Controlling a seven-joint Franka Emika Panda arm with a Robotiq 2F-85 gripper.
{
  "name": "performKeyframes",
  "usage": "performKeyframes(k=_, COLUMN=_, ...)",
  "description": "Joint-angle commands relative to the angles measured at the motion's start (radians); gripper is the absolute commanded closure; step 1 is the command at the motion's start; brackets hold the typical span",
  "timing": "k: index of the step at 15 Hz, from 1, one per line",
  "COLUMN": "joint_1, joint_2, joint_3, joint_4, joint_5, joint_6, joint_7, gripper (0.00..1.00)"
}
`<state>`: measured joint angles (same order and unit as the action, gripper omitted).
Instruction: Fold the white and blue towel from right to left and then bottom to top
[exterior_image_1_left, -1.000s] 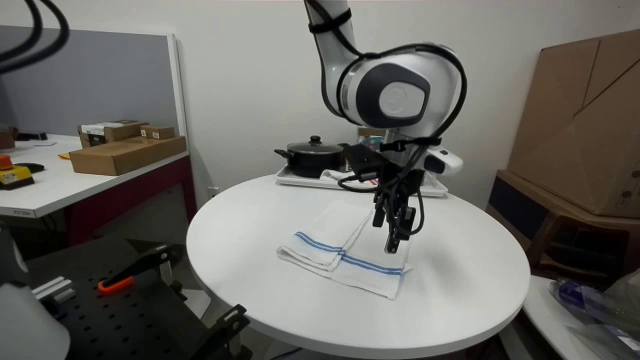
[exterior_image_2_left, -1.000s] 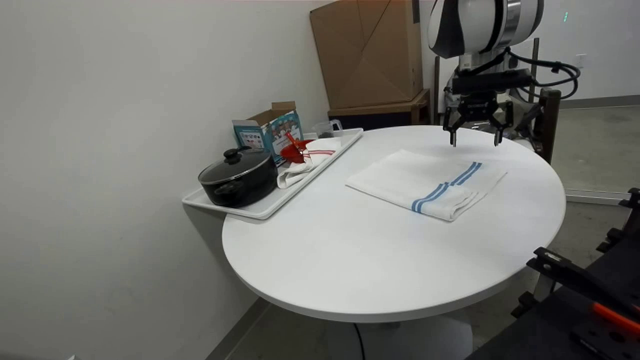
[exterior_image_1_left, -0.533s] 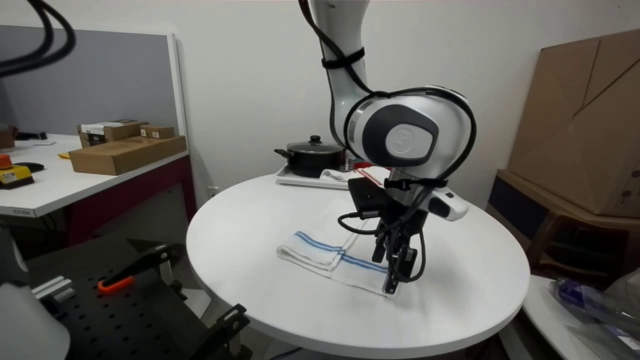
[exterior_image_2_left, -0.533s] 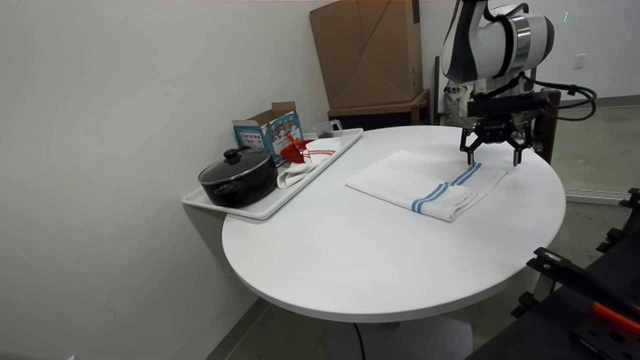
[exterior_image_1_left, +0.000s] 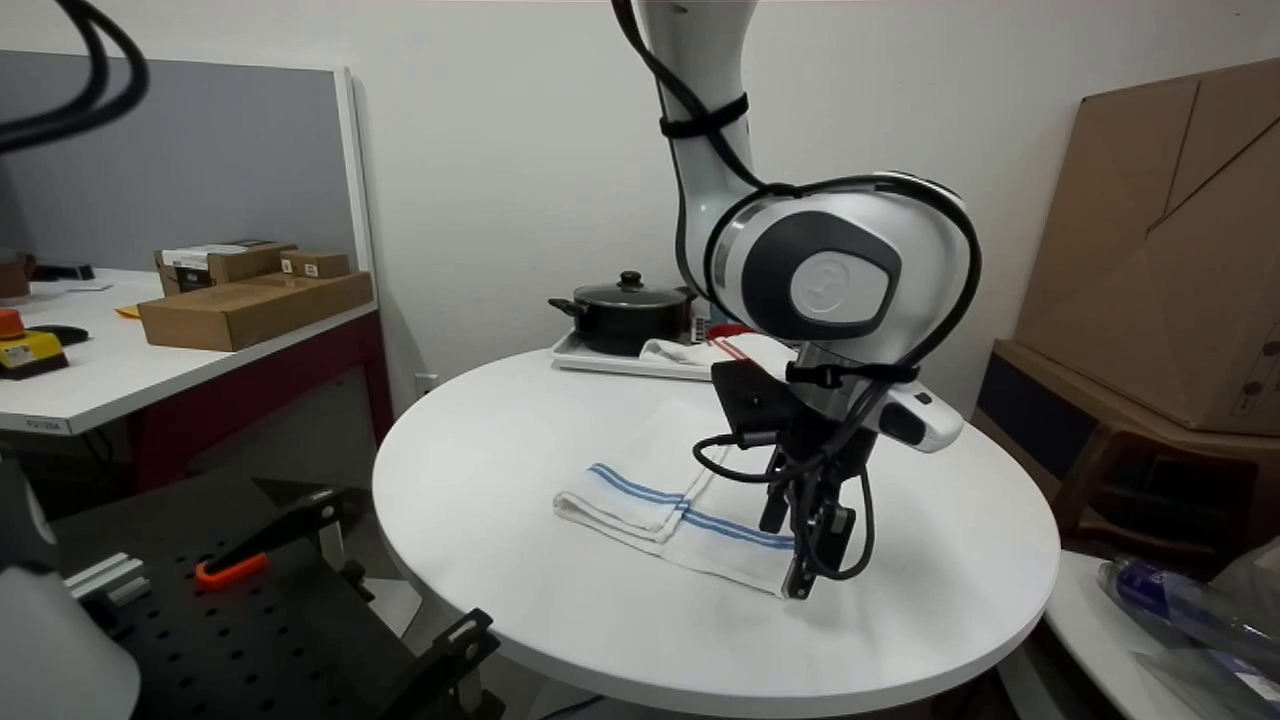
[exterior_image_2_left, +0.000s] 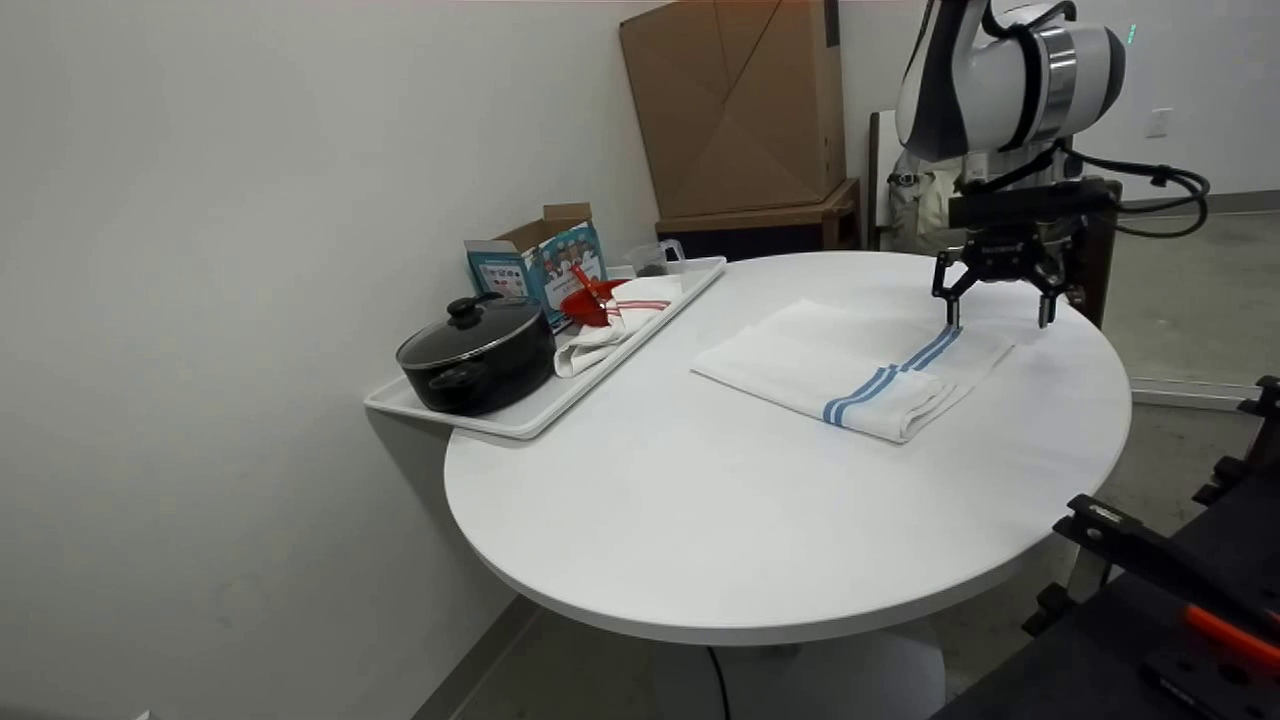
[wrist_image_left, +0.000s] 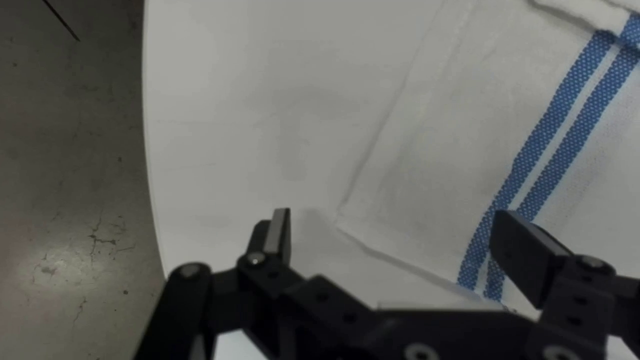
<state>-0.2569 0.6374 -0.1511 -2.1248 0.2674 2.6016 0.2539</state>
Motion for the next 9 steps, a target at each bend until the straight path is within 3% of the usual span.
performKeyframes(k=1, joint_1=0.003, joint_2=0.030, joint_3=0.008, joint_4=0.057, joint_5=-0.007, joint_6=-0.030, joint_7=-0.038, gripper=0.00)
performKeyframes(k=9, joint_1=0.011, joint_2=0.061, joint_3=0.024, joint_4=0.107, joint_5=-0.017, joint_6=-0.090, joint_7=-0.080, gripper=0.00)
